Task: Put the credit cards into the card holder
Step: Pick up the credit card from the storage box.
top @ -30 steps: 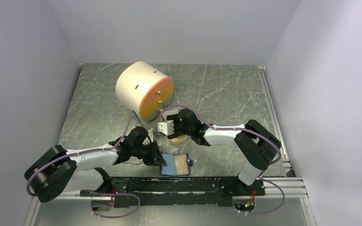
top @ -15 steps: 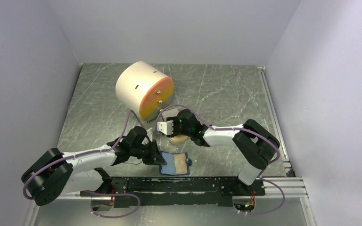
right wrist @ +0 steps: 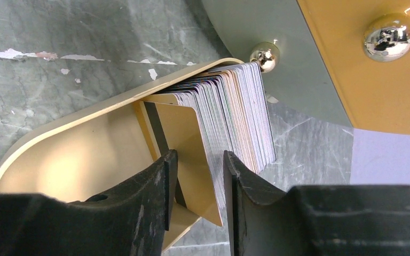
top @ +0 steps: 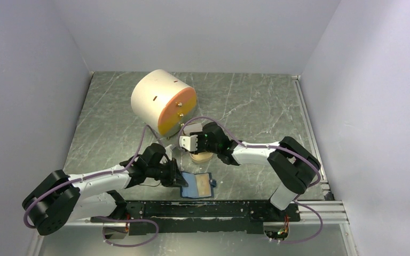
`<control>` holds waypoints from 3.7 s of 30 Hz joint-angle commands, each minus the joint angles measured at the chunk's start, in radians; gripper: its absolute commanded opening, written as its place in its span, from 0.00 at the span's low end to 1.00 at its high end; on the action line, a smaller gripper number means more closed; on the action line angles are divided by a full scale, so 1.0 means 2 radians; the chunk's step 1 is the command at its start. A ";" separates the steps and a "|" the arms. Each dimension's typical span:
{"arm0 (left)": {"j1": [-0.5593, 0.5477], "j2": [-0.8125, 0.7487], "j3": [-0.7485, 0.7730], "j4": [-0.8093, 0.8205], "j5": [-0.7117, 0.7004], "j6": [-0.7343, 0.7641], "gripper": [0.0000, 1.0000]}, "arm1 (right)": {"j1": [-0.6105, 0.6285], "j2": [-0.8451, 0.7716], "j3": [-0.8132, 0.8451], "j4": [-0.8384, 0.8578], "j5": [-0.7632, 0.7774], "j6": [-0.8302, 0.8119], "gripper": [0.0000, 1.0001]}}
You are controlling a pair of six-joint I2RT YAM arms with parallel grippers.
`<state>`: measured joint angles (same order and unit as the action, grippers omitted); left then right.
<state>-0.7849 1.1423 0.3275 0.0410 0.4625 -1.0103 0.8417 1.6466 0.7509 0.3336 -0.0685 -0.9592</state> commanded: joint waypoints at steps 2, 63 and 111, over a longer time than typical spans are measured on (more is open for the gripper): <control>0.003 -0.006 -0.005 0.001 -0.004 -0.002 0.12 | -0.008 -0.012 0.018 0.001 -0.005 -0.002 0.37; 0.003 -0.014 -0.010 0.010 -0.001 -0.005 0.13 | -0.020 -0.025 0.066 -0.109 -0.026 -0.014 0.18; 0.003 -0.013 -0.004 0.028 -0.002 -0.011 0.11 | -0.026 -0.103 0.109 -0.210 -0.024 0.158 0.00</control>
<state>-0.7822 1.1370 0.3149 0.0395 0.4549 -1.0168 0.8001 1.5002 0.9428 -0.1360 -0.1749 -0.8322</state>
